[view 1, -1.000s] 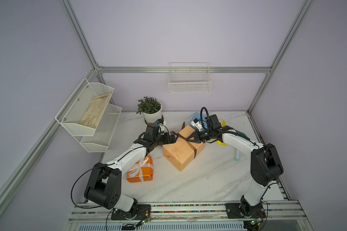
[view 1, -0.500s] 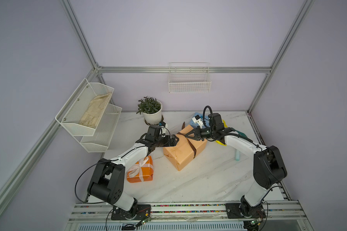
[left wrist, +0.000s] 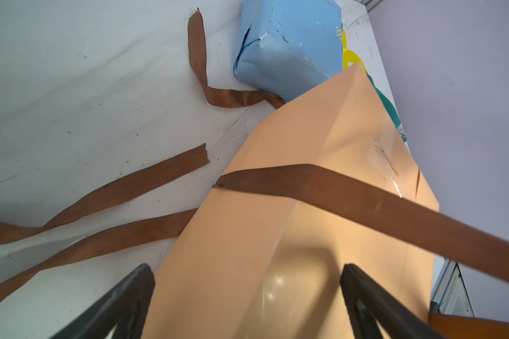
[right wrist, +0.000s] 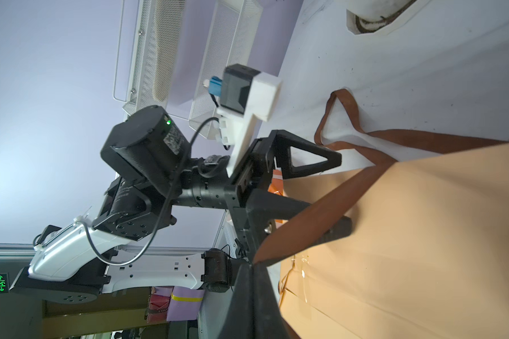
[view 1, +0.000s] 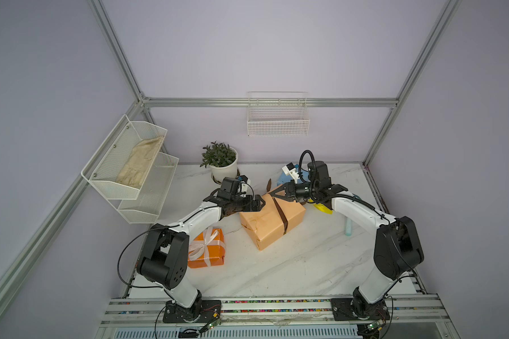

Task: Untie the ribbon bows on the gift boxes
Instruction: Pull the ribbon from the gift box.

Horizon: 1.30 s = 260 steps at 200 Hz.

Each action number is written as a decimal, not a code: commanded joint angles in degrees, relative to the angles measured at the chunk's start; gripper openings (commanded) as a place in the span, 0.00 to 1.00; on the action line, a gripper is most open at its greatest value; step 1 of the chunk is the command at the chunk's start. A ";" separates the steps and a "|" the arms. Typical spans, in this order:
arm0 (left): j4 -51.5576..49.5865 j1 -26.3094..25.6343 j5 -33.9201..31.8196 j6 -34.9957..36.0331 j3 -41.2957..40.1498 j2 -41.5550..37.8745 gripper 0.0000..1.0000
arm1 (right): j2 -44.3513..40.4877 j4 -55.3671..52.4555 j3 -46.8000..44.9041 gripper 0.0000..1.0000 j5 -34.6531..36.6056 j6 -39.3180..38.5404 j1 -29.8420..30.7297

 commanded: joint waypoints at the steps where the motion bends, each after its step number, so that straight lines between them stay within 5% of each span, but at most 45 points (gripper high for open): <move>1: -5.08 -1.71 -2.25 3.99 5.34 1.03 1.00 | -2.72 3.24 3.07 0.00 -1.78 0.71 -0.30; 227: -12.67 -8.53 -16.36 8.39 10.67 1.56 1.00 | -4.89 1.09 23.45 0.00 -1.31 2.11 -1.55; 260: -12.95 -10.00 -18.27 8.68 10.78 1.60 1.00 | -5.23 -0.80 19.68 0.00 -0.78 0.60 -1.55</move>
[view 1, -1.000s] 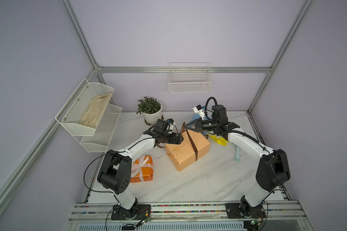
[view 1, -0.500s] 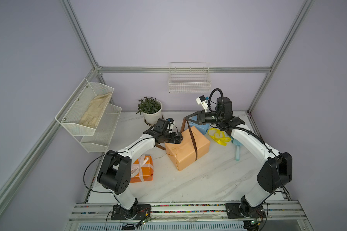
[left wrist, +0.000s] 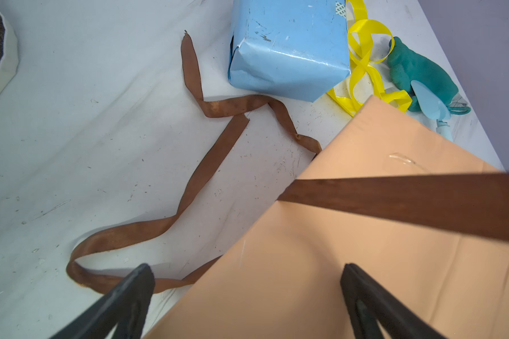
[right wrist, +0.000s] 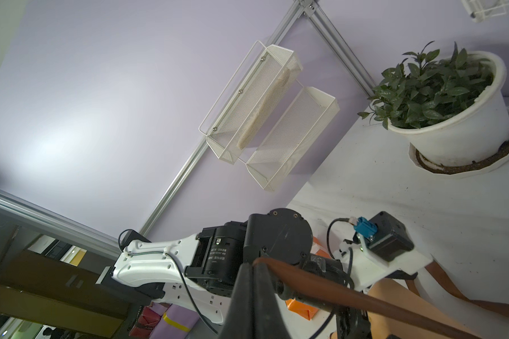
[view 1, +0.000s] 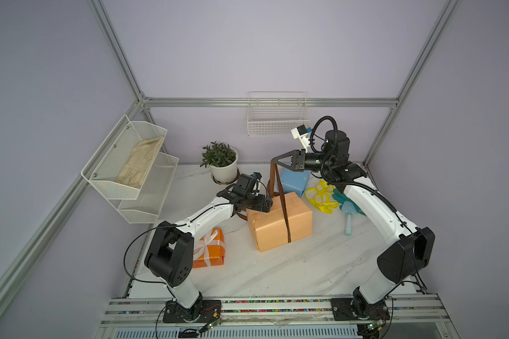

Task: Untie the ribbon bows on the gift boxes
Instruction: Pull the ribbon from the gift box.

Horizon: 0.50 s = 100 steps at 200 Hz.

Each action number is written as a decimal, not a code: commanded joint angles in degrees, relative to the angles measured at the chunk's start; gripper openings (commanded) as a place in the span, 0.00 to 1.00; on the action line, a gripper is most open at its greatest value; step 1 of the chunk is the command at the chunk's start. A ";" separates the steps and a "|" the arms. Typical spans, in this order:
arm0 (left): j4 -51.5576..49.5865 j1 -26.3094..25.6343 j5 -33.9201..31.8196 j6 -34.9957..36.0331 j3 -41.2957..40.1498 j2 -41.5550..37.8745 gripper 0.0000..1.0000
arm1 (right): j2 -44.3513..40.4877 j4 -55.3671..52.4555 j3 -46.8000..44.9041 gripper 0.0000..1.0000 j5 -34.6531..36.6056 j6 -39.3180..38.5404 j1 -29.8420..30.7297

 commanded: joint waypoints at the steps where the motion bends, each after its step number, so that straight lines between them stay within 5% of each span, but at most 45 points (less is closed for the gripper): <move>1: -3.88 -1.39 -3.46 2.17 1.26 -1.10 1.00 | -3.18 1.15 -1.98 0.00 0.38 -1.26 -0.29; 51: -3.82 -2.15 -5.90 1.47 0.01 -3.96 1.00 | -10.32 2.73 -19.28 0.00 2.92 -2.09 -0.22; 100: 0.62 -2.39 -4.99 6.52 -5.51 -11.73 1.00 | -10.84 3.19 -20.58 0.00 5.40 -2.18 -0.22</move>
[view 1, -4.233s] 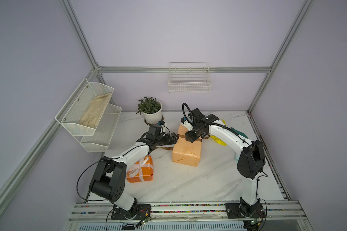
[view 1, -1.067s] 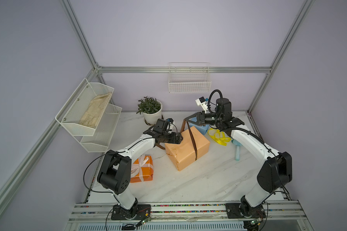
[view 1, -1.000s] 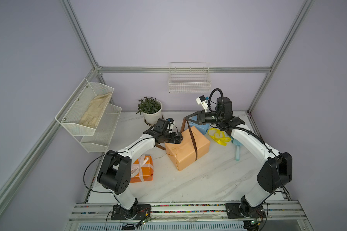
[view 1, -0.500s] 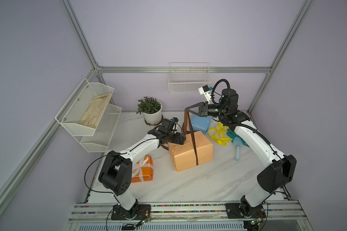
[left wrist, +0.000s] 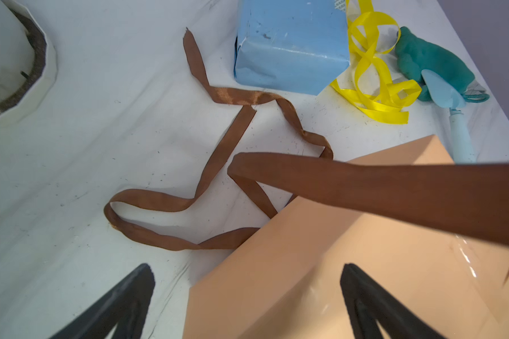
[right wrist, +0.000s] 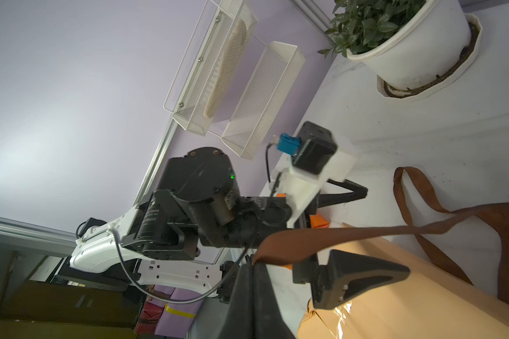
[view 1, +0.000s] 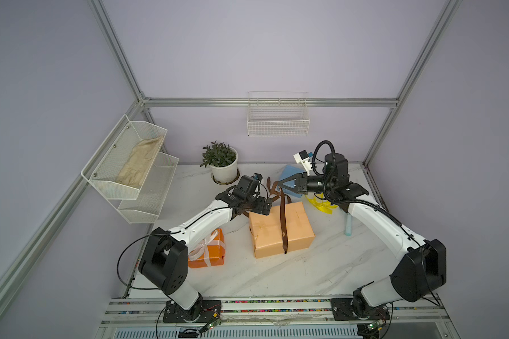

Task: Untie the ribbon bows on the gift boxes
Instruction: Pull the ribbon from the gift box.

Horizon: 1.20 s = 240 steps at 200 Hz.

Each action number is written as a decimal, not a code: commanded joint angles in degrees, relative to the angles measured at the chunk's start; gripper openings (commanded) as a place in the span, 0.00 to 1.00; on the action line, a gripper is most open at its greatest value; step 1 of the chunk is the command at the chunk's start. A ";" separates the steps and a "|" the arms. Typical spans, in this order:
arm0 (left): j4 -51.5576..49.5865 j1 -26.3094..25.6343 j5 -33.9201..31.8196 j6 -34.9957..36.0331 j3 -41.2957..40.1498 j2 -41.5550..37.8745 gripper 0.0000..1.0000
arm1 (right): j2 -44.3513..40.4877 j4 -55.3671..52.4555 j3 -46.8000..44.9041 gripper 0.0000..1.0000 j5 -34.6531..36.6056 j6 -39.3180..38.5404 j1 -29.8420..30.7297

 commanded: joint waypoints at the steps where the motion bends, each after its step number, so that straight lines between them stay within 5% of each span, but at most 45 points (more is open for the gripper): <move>1: 3.35 -0.24 -0.03 5.14 -4.27 -6.62 1.00 | -1.32 2.09 0.65 0.00 2.24 -0.86 -0.15; 49: 15.46 -1.82 10.27 8.45 -14.00 -19.72 1.00 | -1.05 3.04 0.72 0.00 3.60 0.58 -0.15; 91: 27.93 -8.74 11.45 9.95 -15.09 -17.45 1.00 | -2.60 2.82 0.38 0.00 5.30 2.25 -0.19; 162: 35.75 -11.32 -4.93 13.29 -15.30 -11.49 1.00 | -6.65 -0.99 0.75 0.00 5.35 2.21 -0.14; 240: 40.16 -10.85 -8.87 18.02 -17.14 -6.25 1.00 | -15.88 -1.52 -9.01 0.00 3.61 5.53 -0.19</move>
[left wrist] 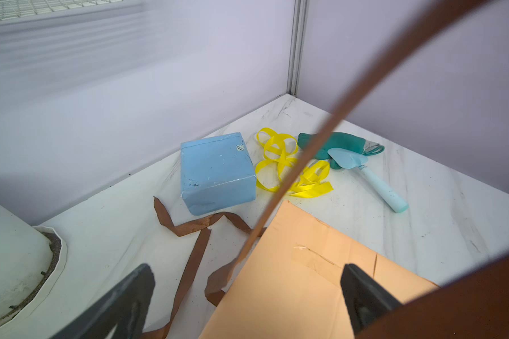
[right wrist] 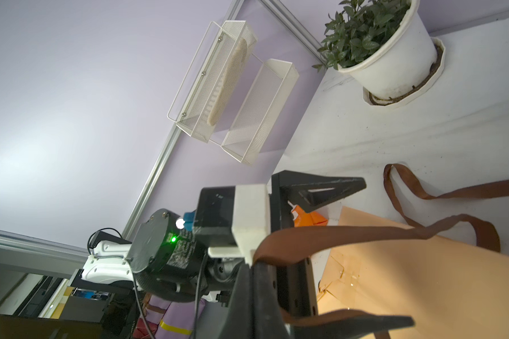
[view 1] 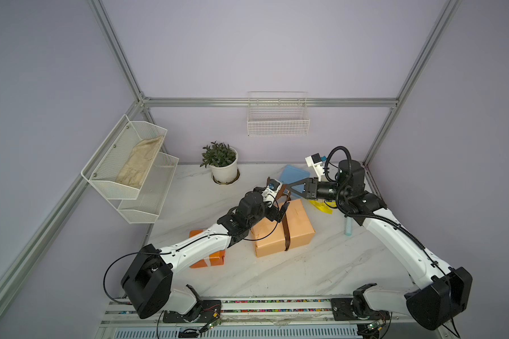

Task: Untie the ribbon bows on the gift boxes
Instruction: Pull the ribbon from the gift box.

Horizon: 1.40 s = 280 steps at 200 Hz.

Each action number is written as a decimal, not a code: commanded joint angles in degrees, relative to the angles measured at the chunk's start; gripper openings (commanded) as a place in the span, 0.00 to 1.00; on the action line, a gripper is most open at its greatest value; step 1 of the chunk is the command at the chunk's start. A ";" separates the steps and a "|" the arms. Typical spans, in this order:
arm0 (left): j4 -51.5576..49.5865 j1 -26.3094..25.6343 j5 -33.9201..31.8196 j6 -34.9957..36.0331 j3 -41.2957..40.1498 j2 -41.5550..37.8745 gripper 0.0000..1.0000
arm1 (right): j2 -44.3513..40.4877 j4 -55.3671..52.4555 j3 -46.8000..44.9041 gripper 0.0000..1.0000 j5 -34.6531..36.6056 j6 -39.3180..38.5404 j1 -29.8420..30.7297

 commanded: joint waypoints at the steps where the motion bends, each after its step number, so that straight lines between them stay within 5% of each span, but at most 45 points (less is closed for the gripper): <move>1: 3.59 0.59 -1.49 3.08 -1.11 2.52 1.00 | -3.39 1.71 -2.43 0.00 -1.35 2.99 -0.21; 45: 4.75 1.42 -1.71 4.03 1.49 5.98 1.00 | -7.15 0.75 -6.74 0.00 -2.07 3.50 -0.17; 84: 4.78 2.37 5.97 2.41 1.32 6.23 0.99 | -7.96 1.94 -8.99 0.00 -1.58 3.56 -0.19; 124: 3.25 2.72 11.79 2.40 2.09 6.70 0.57 | -6.24 2.94 -8.54 0.00 -1.81 3.30 -0.15; 157: 2.51 2.81 14.19 2.27 2.46 7.63 0.10 | -6.27 1.85 -8.33 0.00 -0.66 2.62 -0.17; 175: 1.96 2.81 15.29 1.02 2.08 7.16 0.00 | -5.71 1.39 -7.59 0.00 2.72 1.88 -0.37; 227: 0.11 2.79 21.08 -1.30 -0.01 5.93 0.00 | 0.60 1.80 -5.51 0.00 20.29 -1.84 -3.87; 280: 0.43 2.99 23.97 -4.52 -1.49 5.43 0.01 | 12.70 2.12 -2.95 0.00 25.72 -5.44 -7.25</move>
